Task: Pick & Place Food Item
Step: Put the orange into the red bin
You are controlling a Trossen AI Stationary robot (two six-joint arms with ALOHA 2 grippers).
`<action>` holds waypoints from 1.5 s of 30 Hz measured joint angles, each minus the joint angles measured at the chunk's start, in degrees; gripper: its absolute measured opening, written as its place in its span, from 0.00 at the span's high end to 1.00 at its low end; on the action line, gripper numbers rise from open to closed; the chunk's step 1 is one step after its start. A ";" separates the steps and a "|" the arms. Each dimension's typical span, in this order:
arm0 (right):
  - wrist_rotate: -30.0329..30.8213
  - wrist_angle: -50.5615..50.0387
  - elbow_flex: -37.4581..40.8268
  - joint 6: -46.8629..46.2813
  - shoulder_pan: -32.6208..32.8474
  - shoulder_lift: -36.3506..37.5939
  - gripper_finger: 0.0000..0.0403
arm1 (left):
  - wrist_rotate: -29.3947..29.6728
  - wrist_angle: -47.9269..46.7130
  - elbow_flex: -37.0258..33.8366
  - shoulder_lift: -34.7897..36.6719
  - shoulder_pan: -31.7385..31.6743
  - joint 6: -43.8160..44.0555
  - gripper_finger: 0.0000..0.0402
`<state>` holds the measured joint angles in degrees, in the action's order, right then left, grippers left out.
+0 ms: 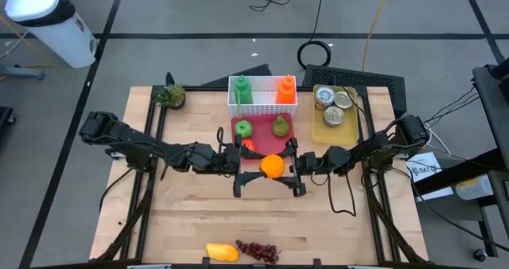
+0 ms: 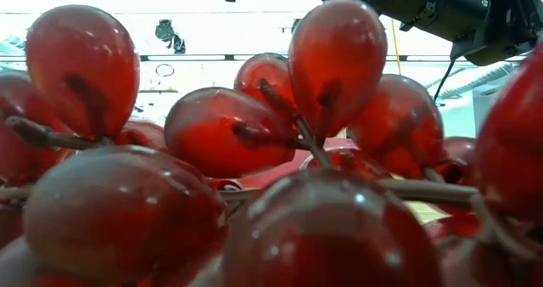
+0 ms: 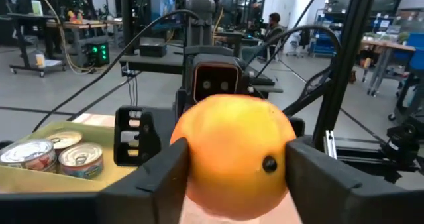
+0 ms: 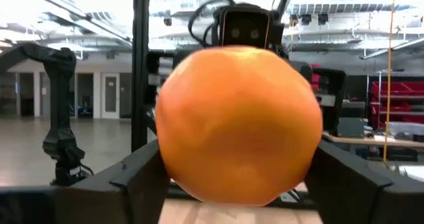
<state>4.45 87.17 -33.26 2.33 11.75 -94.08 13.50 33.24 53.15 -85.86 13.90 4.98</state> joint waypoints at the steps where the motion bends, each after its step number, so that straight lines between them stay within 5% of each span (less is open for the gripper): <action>1: 0.00 -0.51 -0.04 0.01 0.00 -0.02 0.25 | -0.03 0.12 0.02 -0.03 -0.02 0.12 0.46; 5: 0.24 -1.26 -0.17 -0.37 -0.07 -0.22 0.11 | -0.96 -0.31 0.11 -0.35 -0.17 0.06 0.54; 9: -0.01 -1.22 -0.22 -1.60 0.00 -0.20 0.08 | -3.13 0.12 0.11 -0.81 -0.53 -0.34 0.54; 16: 0.22 -1.27 -0.09 -1.37 -0.02 -0.17 0.31 | -2.96 0.00 0.13 -1.79 -0.40 0.44 0.24; 24: 0.09 -1.41 -0.12 -0.62 -0.02 -0.15 0.31 | -2.70 -1.12 0.13 -1.53 0.79 -3.62 0.02; 33: 0.28 -17.27 -8.23 1.85 -0.07 -0.06 0.31 | 0.07 -2.00 0.07 -1.54 0.22 -2.23 0.07; 45: 3.01 -15.82 -8.41 4.72 1.06 -0.11 0.31 | -1.03 -1.94 0.11 -1.49 0.51 -3.83 0.09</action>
<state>7.46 71.35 -41.67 7.05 12.81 -94.19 12.47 31.29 53.25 -87.35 14.41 1.15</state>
